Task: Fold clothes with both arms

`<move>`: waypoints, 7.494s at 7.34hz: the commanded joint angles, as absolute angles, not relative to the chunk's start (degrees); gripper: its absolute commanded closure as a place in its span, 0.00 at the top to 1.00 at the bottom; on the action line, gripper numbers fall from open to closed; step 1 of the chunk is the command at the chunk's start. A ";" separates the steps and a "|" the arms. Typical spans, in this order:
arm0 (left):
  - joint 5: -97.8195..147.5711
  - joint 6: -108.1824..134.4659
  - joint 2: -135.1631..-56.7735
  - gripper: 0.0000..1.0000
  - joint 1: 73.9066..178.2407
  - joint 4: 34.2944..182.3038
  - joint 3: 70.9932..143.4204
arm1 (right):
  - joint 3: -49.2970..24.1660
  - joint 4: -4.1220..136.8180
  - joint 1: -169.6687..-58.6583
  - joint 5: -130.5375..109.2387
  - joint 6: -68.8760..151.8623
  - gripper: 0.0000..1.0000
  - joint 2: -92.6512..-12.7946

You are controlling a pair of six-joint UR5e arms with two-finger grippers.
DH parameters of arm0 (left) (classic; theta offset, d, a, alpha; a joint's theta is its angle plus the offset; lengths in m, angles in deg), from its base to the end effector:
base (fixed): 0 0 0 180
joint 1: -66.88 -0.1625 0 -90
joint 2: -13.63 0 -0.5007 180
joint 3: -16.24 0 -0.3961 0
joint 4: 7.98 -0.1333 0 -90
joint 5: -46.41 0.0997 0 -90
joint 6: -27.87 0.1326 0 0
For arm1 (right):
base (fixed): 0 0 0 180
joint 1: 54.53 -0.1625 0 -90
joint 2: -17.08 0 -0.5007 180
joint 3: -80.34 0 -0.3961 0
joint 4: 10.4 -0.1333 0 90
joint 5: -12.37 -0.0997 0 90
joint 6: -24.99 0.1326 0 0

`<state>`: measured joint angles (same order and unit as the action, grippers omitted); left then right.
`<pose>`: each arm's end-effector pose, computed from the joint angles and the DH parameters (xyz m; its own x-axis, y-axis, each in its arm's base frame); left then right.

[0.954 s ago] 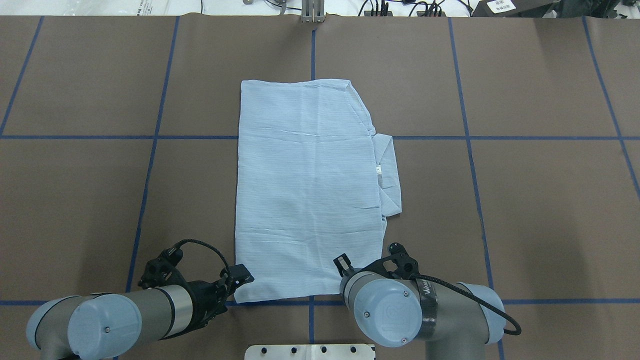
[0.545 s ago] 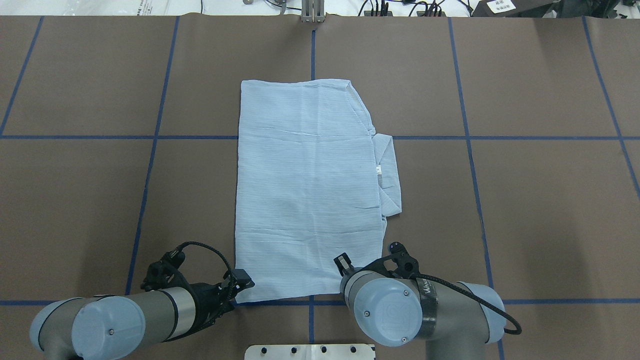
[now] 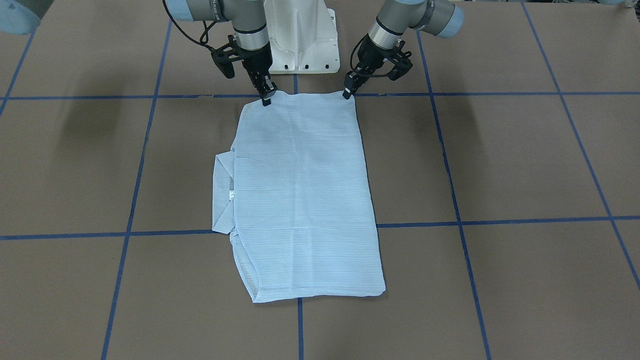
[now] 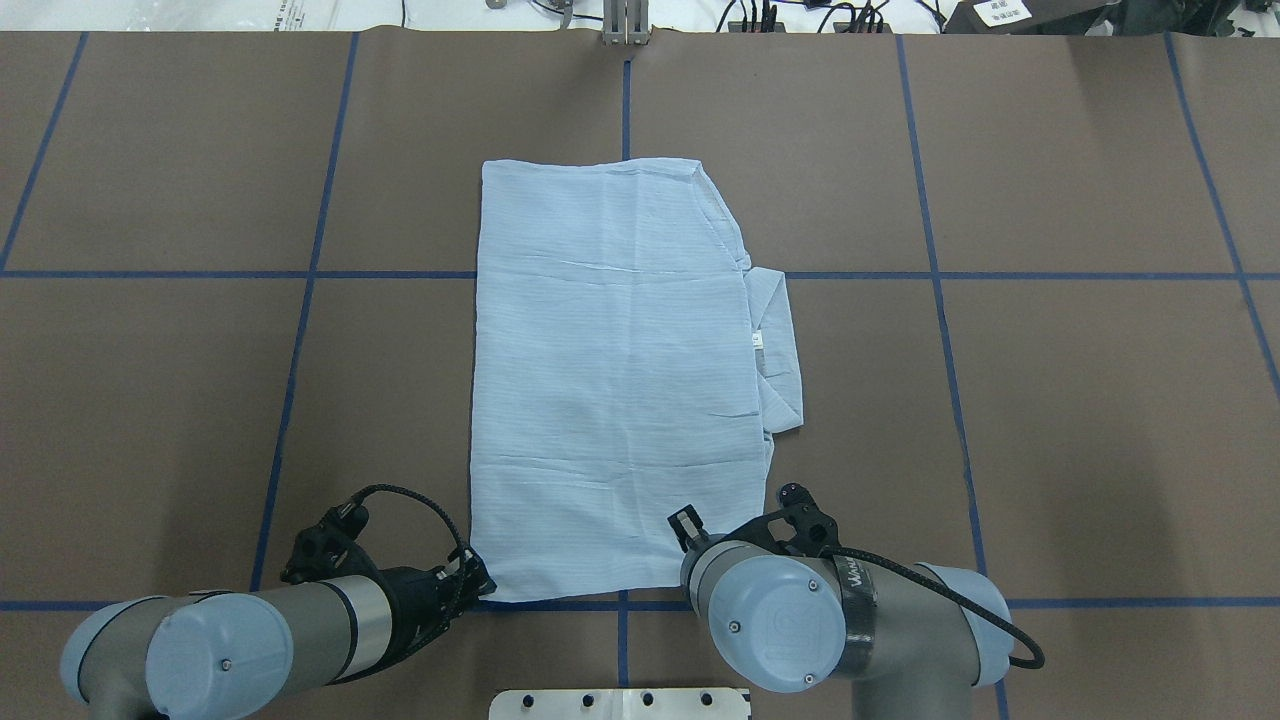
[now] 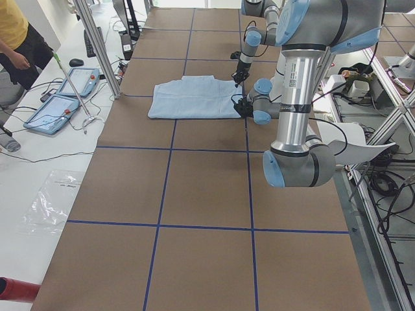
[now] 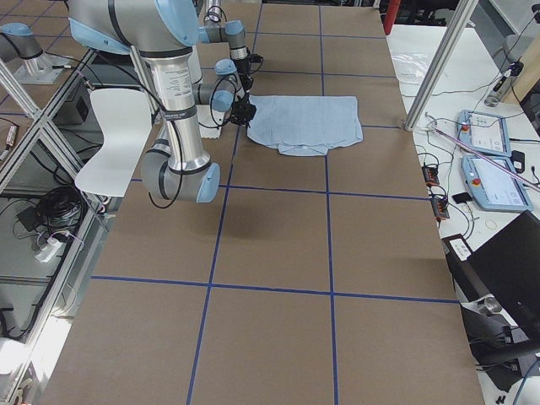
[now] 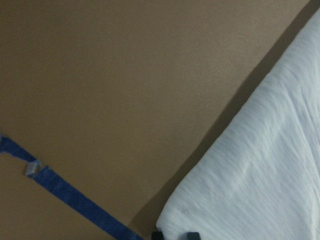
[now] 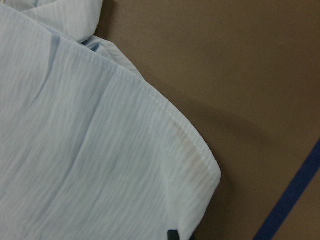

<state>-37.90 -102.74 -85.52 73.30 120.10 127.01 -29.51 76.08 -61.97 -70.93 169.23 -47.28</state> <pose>0.5626 -0.2107 0.4162 0.1507 -0.6687 -0.7281 0.3961 0.7156 -0.5753 -0.6343 -0.2329 0.3426 0.2049 0.8395 0.5032 -0.6540 0.4999 -0.5678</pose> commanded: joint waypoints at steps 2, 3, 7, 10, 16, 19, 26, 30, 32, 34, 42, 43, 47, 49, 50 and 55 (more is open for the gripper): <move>-37.88 -102.73 -85.43 0.00 73.47 120.08 129.86 | -31.26 76.17 -62.18 -70.86 169.31 0.00 -48.38; -37.88 -102.82 -84.99 0.00 73.38 120.08 133.10 | -34.59 76.17 -62.18 -70.69 169.40 0.00 -50.31; -38.58 -102.82 -89.01 0.00 74.25 105.79 148.24 | -47.87 84.93 -65.23 -70.77 169.57 0.00 -51.13; -45.92 -97.40 -99.17 0.00 87.48 100.32 140.65 | -41.94 87.51 -76.47 -79.10 161.62 0.00 -44.71; -49.22 -81.65 -106.69 0.00 102.38 108.17 117.19 | -9.73 73.42 -87.39 -84.57 151.21 0.00 -29.78; -49.22 -78.05 -110.20 0.00 106.06 114.28 106.35 | 2.43 71.61 -92.75 -89.92 144.28 0.00 -22.40; -49.13 -66.61 -113.20 0.71 111.17 123.50 90.78 | 24.53 59.56 -102.30 -99.79 128.84 1.00 -12.53; -53.48 -60.50 -112.41 0.75 112.40 123.77 92.25 | 18.69 59.56 -104.18 -100.91 119.34 1.00 -20.40; -60.07 -51.99 -104.19 0.82 115.11 123.42 102.66 | 8.23 60.09 -108.29 -106.23 112.40 1.00 -31.03; -65.01 -43.64 -96.45 0.85 118.45 123.06 110.86 | -3.10 60.18 -116.28 -113.63 100.12 1.00 -43.76; -87.61 16.71 -78.87 1.00 147.47 106.63 113.17 | -18.09 78.72 -136.53 -119.99 38.36 1.00 -70.88; -87.45 16.71 -76.83 1.00 147.47 106.02 116.66 | -19.57 78.72 -136.53 -119.99 38.26 1.00 -72.98; -87.62 16.80 -72.60 1.00 147.38 107.24 115.64 | -23.62 78.02 -136.45 -120.25 35.89 1.00 -81.07; -87.54 16.70 -71.11 1.00 150.52 106.89 116.34 | -23.19 77.85 -136.36 -120.43 35.80 1.00 -81.09; -87.62 20.97 -70.58 1.00 153.77 106.02 116.61 | -22.85 77.84 -136.36 -120.34 35.80 1.00 -80.65; -87.45 23.48 -70.31 1.00 154.59 99.95 118.36 | -21.61 77.75 -135.74 -120.52 35.80 1.00 -80.30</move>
<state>-87.50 23.41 -70.79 154.46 100.32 117.57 -21.20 77.71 -135.79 -120.18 35.80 -80.30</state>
